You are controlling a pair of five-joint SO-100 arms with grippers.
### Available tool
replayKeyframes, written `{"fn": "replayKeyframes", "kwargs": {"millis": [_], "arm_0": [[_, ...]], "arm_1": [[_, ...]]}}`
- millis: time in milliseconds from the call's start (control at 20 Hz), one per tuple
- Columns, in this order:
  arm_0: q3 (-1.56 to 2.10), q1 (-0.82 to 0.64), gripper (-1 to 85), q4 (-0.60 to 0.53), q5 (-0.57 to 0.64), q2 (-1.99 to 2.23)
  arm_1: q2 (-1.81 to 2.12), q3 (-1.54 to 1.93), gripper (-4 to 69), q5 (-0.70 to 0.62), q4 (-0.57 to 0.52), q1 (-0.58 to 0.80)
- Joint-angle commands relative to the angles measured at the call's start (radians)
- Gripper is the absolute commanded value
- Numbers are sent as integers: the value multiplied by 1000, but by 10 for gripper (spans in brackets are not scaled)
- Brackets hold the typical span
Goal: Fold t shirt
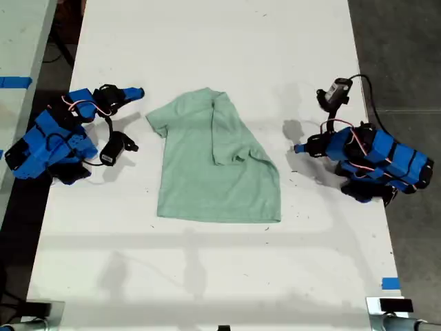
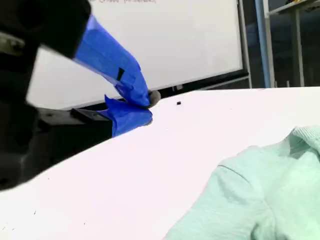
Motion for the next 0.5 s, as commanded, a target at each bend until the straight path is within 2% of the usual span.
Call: {"fn": "replayKeyframes", "kwargs": {"millis": [0,50,150,200,300,450], "arm_0": [[38,-8,4,-5,5,11],[38,-8,4,-5,5,11],[38,-12,8,-3,5,11],[38,-12,8,-3,5,11],[38,-15,11,-3,5,11],[38,-15,13,-2,5,11]], "arm_1": [[14,5,-8,57,20,38],[14,5,-8,103,29,72],[14,15,-11,299,58,118],[14,8,-8,328,52,123],[9,75,8,540,-17,121],[14,58,29,319,-12,164]]}}
